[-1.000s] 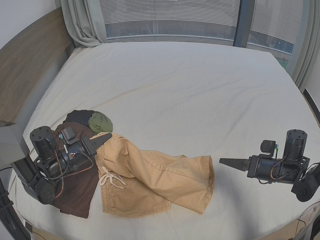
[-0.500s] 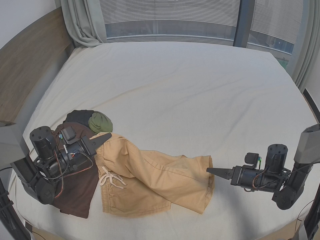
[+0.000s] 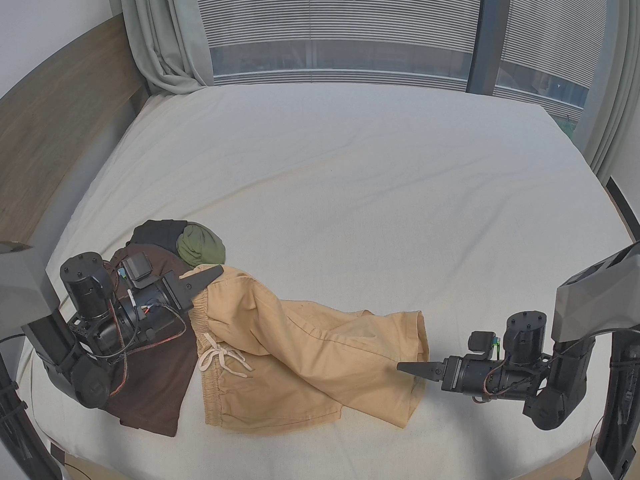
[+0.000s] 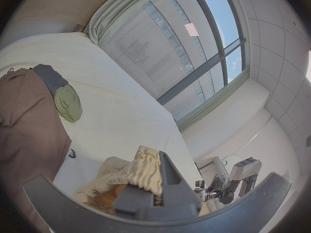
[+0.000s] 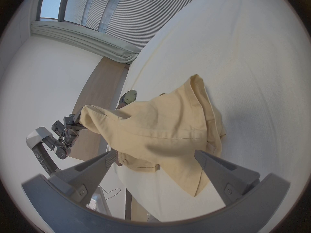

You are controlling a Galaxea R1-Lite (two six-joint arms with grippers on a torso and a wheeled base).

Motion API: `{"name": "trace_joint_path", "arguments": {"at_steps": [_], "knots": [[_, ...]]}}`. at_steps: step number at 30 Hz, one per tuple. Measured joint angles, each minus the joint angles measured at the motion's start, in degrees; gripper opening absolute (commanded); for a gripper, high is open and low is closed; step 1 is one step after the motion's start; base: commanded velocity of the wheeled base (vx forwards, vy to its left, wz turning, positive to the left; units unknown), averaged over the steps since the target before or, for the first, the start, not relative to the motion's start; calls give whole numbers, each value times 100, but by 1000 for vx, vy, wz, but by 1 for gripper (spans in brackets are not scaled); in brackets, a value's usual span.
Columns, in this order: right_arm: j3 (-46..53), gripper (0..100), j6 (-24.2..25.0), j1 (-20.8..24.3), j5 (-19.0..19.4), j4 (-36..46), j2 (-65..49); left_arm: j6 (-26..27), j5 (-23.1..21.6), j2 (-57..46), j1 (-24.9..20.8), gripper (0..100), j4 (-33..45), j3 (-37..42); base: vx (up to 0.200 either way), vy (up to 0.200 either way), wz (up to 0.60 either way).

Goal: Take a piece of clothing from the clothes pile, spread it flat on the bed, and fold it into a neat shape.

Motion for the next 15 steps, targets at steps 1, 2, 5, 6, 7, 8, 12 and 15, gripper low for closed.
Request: {"name": "trace_joint_path", "arguments": {"at_steps": [1, 2, 5, 6, 7, 8, 12, 15], "knots": [[-49, 100, 0, 0, -24, 0, 66, 5, 0, 0, 0, 0, 2, -2, 0, 0, 0], [-88, 100, -2, -1, -52, 1, 123, 5, 0, 0, 0, 0, 2, -2, 0, 0, 0], [-232, 100, -6, -6, -150, 1, 284, 5, 2, -2, 4, 0, 2, -11, 0, 0, 0], [-286, 100, -6, -9, -187, 4, 339, 6, 0, -2, 4, 0, 2, -11, 0, 0, 0], [-350, 100, -6, -17, -227, 6, 402, 5, 2, -2, 4, 0, 2, -11, 0, 0, 0], [-438, 100, -4, -26, -255, 6, 482, 5, 0, -5, 4, 0, 2, -11, 0, 0, 0], [-634, 100, -2, -50, -276, 6, 658, 2, 2, -10, 4, 0, 2, -11, 0, 0, 0], [-766, 100, 2, -69, -286, 6, 798, 2, 0, -13, 0, 0, 0, -11, 0, 0, 0]]}}
